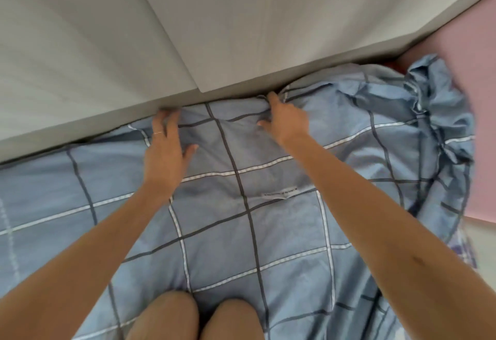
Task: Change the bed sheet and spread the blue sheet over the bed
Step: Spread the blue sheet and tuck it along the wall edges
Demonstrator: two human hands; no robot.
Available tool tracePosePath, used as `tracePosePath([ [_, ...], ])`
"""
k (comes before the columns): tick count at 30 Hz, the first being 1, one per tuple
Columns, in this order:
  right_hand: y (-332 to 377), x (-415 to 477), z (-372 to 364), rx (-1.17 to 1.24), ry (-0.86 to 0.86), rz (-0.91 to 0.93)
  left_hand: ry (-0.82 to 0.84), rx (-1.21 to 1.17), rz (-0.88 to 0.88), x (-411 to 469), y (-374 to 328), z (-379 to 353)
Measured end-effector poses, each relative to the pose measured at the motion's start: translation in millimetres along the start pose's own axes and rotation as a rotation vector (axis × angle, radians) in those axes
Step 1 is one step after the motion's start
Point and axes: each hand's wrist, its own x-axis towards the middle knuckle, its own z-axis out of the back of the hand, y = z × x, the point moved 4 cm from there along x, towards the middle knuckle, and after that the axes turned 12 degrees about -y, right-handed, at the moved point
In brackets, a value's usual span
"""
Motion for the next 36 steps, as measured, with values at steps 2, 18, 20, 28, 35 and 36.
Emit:
tracePosePath([
  [2, 2, 0, -8, 0.174, -0.074, -0.092, 0.008, 0.084, -0.105, 4, -6, 1],
  [18, -1, -14, -2, 0.747, -0.228, -0.406, 0.078, 0.138, -0.175, 8, 5, -15],
  [20, -8, -16, 5, 0.348, -0.207, -0.258, 0.154, 0.167, -0.118, 13, 7, -13],
  [28, -45, 5, 29, 0.172, -0.183, -0.306, 0.098, 0.150, -0.060, 28, -4, -11],
  [35, -49, 2, 18, 0.888, -0.343, -0.693, -0.032, 0.088, -0.023, 19, -8, -6],
  [36, -48, 2, 19, 0.883, -0.368, -0.667, -0.039, 0.095, -0.021, 20, -7, -6],
])
